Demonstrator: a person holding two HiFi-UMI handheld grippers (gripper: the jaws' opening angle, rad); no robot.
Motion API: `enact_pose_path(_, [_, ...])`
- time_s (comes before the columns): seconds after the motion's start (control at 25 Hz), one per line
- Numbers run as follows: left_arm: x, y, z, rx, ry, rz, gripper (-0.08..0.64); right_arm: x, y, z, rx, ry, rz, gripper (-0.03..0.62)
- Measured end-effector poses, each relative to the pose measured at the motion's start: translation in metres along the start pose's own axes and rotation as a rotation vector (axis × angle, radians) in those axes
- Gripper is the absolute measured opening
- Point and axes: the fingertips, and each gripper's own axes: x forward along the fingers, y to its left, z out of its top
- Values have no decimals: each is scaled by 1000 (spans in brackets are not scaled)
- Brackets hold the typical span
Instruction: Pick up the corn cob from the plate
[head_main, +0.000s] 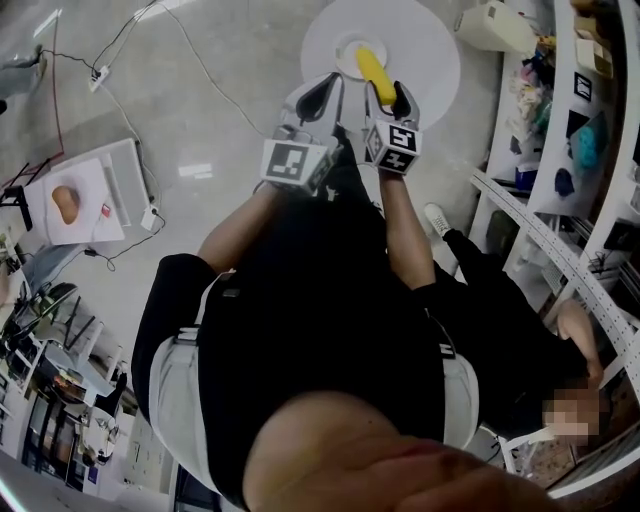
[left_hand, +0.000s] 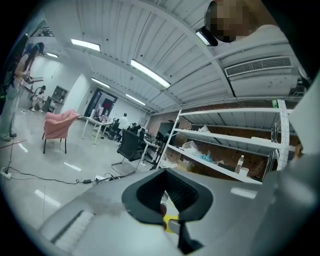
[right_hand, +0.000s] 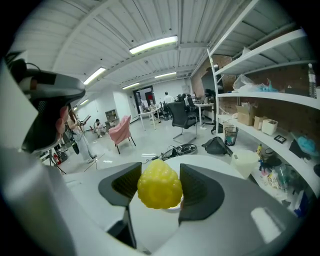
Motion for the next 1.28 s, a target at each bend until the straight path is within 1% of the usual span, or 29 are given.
enact_pose_path(0.2, [-13,-5,8,11,-21,-12,5,-17,3,0,-18,-31,-9,250])
enact_pose_path(0.36, [-23,-9,16,18,-36,-25,5,-30,12,8,-21,-53,-9,250])
enact_pose_path(0.64, [-38,-17,20,38,-52,-56,5,-55,22,13,-29,-84,-16,250])
enact_pose_path(1.08, [-53,-24,31,65,-72,-92,5,-95,40,43,-41,-173,-21,249])
enact_pose_path(1.28, [-56,-28,39,72,-85,-107,5,-113,44,54,-60,-174,-48,249])
